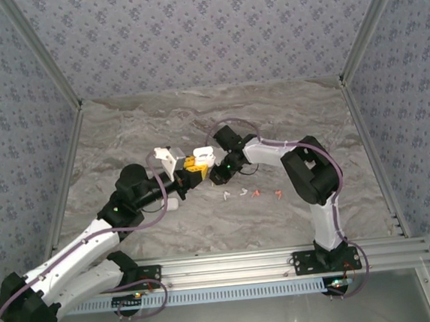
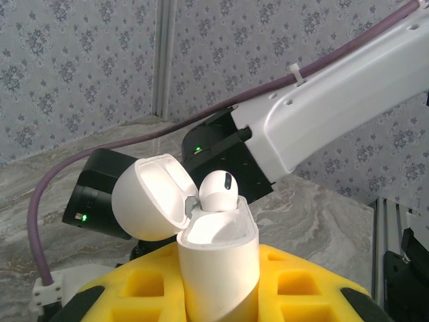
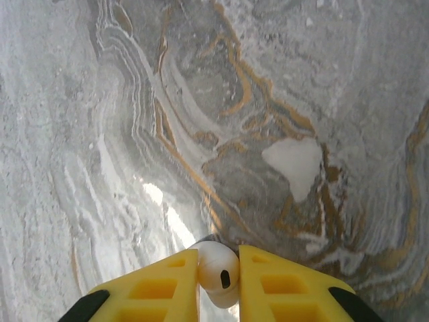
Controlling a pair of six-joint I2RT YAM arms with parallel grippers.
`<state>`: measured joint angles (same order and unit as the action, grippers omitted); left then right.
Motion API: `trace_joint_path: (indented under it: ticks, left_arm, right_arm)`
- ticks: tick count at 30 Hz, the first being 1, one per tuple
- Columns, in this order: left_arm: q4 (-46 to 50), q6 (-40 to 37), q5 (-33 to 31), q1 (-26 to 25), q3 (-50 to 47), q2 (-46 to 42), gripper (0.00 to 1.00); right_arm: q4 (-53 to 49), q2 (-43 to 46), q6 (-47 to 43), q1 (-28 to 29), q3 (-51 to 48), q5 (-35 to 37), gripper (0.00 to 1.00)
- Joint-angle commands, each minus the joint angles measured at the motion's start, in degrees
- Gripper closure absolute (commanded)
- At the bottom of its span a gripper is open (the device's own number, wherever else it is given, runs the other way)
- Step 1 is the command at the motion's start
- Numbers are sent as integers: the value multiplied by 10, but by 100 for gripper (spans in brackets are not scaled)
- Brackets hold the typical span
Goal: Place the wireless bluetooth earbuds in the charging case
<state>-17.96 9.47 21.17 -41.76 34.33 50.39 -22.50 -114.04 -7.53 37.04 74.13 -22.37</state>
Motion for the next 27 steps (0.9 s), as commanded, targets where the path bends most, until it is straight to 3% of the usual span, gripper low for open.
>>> trace_joint_path:
  ticks: [1,11,17,27]
  left_arm:
    - [-9,-3,-3,-3,18,-3,100]
    - [-42,12,-1,-2,11,16,100]
    - [-54,18,11,-2,17,39,100]
    - [-62,13,27,-3,30,69,100]
  right_arm:
    - [8,58,20,-8,-23,14,81]
    - [62,298,59,-38,-122,90,82]
    - [42,428,64,-39,-126,113,82]
    - [60,520,57,7,-110,112,82]
